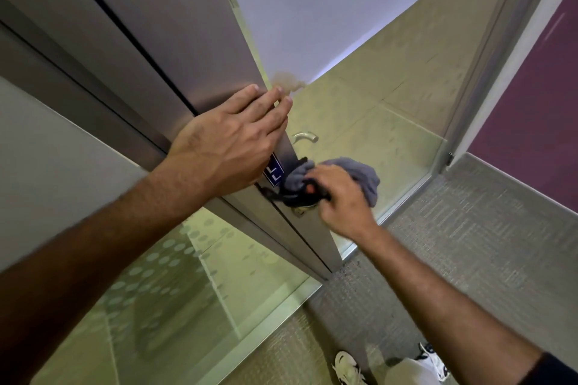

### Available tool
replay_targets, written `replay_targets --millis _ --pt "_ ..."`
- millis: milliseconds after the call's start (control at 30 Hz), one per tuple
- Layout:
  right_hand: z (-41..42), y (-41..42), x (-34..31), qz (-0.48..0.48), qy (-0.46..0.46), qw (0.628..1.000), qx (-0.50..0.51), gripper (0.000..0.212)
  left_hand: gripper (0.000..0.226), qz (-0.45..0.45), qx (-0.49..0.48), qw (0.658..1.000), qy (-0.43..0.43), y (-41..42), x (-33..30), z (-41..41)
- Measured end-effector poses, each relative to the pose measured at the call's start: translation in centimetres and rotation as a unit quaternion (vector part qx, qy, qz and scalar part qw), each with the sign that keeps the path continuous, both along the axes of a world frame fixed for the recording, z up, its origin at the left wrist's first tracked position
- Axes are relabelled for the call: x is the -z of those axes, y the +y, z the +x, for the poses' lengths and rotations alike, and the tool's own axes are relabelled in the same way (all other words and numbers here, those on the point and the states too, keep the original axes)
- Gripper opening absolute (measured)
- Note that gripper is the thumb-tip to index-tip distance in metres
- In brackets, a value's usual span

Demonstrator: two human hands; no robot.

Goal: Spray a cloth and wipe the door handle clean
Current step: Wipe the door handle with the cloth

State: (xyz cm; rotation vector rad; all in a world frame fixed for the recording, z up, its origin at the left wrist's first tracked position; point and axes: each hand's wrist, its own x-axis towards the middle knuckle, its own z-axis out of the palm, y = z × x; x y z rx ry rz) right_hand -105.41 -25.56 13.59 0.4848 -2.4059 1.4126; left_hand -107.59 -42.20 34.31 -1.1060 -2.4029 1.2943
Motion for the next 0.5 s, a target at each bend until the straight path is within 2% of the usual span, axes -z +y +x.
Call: replay_targets --millis 67,100,200,267,300,333,367,400,433,467,500 --pt "1.1 -1.6 0.7 0.103 0.042 0.994 -0.002 0.039 0.067 -0.004 -0.003 1.000 0.003 -0.1 0.1 -0.1" --pt "1.2 -1.6 0.8 0.123 0.040 0.992 -0.003 0.033 0.066 -0.004 -0.004 1.000 0.002 -0.1 0.1 -0.1" --pt "0.0 0.5 0.2 0.134 0.022 0.987 -0.085 0.021 0.065 0.004 0.002 1.000 -0.001 -0.1 0.0 0.1" --pt "-0.4 2.1 0.8 0.107 0.041 0.984 -0.134 0.025 0.064 0.010 0.011 1.000 0.003 0.0 -0.1 0.2" --pt "-0.2 2.8 1.7 0.088 0.062 0.987 -0.119 0.031 0.063 0.013 0.016 1.000 0.007 0.0 -0.1 0.2" --pt "0.3 3.1 2.9 0.057 0.069 0.994 -0.063 0.040 0.062 0.019 0.021 1.000 0.010 0.0 0.0 0.1" --pt "1.0 3.0 4.2 -0.009 0.043 0.999 0.021 0.049 0.061 0.027 0.026 0.999 0.011 -0.1 0.0 -0.1" --pt "1.8 2.2 5.2 -0.115 -0.031 0.986 0.114 0.054 0.060 0.034 0.029 0.999 0.011 -0.2 0.1 -0.2" --pt "2.4 0.9 5.6 -0.256 -0.137 0.939 0.185 0.054 0.059 0.038 0.030 0.999 0.013 -0.2 0.2 -0.3" --pt "2.5 -0.8 5.3 -0.408 -0.239 0.856 0.211 0.051 0.059 0.038 0.030 0.999 0.017 -0.2 0.2 -0.3" --pt "2.6 -2.7 5.0 -0.530 -0.301 0.770 0.191 0.048 0.059 0.033 0.029 0.999 0.020 -0.2 0.2 -0.3"
